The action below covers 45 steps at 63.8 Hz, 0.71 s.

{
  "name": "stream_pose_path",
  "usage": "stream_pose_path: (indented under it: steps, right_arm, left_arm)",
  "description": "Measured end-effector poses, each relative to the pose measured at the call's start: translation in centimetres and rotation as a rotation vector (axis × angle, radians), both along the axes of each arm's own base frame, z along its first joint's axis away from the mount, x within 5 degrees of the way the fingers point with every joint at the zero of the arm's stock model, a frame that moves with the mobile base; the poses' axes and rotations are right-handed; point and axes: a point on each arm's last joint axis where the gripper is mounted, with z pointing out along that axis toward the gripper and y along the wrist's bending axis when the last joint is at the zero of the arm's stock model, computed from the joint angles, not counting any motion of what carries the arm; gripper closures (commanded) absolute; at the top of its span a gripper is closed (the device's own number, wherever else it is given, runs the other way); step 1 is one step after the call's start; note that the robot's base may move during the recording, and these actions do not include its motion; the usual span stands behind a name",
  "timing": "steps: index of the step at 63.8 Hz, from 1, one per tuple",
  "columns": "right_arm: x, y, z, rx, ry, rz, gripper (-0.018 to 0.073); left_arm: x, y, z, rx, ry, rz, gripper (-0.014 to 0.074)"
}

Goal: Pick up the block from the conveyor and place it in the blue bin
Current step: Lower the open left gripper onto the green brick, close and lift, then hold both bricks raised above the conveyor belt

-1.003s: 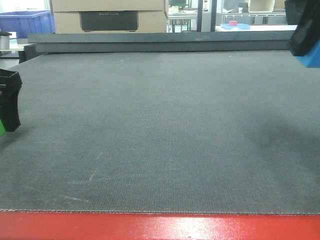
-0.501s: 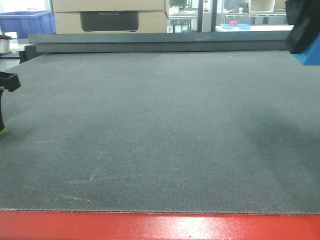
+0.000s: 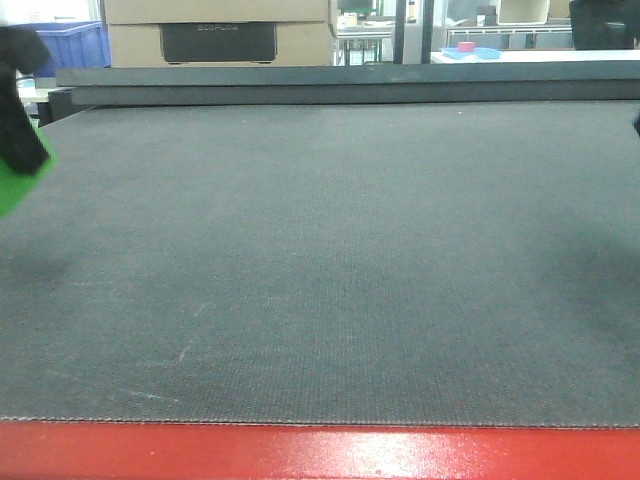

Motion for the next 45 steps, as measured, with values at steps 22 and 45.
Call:
stream_pose_path:
  steps: [22,45]
  right_arm:
    - [-4.2,-1.2,1.7,0.036,-0.157,0.002,0.0721]
    - [-11.2,-3.2,8.1,0.141,-0.544,0.003,0.0721]
  left_arm:
    - [-7.2,1.7,7.2,-0.09,-0.338,0.002,0.0707]
    - [-14.4,3.5,11.6,-0.153,-0.618,0.001,0.0707]
